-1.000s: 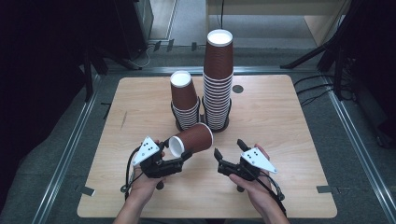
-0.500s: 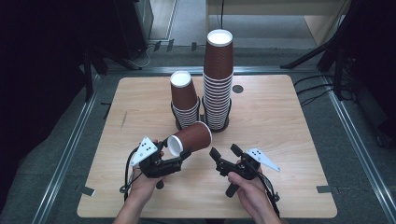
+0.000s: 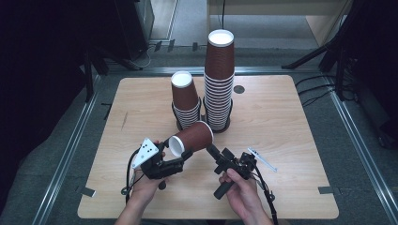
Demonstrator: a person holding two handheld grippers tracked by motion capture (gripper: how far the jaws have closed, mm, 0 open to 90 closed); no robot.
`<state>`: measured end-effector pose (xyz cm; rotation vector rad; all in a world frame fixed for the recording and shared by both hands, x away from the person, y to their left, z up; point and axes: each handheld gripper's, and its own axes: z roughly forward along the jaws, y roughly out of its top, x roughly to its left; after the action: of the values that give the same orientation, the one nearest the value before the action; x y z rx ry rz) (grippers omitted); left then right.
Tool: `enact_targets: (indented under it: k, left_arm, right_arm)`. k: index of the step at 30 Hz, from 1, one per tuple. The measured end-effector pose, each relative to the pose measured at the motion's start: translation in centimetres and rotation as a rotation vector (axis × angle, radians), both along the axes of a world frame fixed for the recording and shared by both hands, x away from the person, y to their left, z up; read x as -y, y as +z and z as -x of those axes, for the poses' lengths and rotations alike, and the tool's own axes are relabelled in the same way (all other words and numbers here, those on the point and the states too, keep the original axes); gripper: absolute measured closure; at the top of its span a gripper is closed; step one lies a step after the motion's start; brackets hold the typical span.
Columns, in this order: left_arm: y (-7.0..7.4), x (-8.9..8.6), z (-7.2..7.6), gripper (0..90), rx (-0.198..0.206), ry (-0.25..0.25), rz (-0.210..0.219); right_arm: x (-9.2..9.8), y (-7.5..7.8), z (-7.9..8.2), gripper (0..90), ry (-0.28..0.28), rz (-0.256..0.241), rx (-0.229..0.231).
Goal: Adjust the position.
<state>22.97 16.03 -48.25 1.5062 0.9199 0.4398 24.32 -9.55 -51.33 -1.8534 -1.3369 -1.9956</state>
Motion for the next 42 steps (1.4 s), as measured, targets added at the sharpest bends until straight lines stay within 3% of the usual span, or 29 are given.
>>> enact_targets:
  k: [4, 8, 12, 17, 22, 36, 42]
  left_arm:
    - [-0.1, 0.1, 0.0, 22.9, 0.000, -0.001, -0.006]
    - [-0.1, 0.3, 0.0, 22.9, 0.006, -0.001, -0.010]
    - [-0.3, 0.4, 0.0, 22.9, 0.008, 0.000, -0.015]
    - [-0.4, 0.6, 0.1, 22.9, 0.013, 0.001, -0.016]
    - [-0.5, 0.9, 0.2, 23.0, 0.033, -0.010, -0.031]
    - [-0.7, 1.5, 0.3, 23.0, 0.045, -0.027, -0.039]
    - [-0.7, 1.7, 0.5, 23.1, 0.051, -0.036, -0.050]
  right_arm:
    - [-0.6, -0.1, 0.1, 5.0, 0.016, -0.059, -0.036]
    - [-0.9, -0.2, 0.1, 6.1, 0.016, -0.125, -0.103]
    - [-1.3, 0.0, 0.2, 6.1, 0.030, -0.182, -0.131]
    - [-1.6, 0.1, 0.0, 3.3, 0.039, -0.276, -0.217]
    - [-2.0, 0.2, -0.2, 0.0, 0.032, -0.362, -0.243]
    - [-3.2, 0.1, -1.4, 0.0, -0.008, -0.460, -0.320]
    - [-3.9, 0.1, -1.9, 0.0, -0.016, -0.463, -0.340]
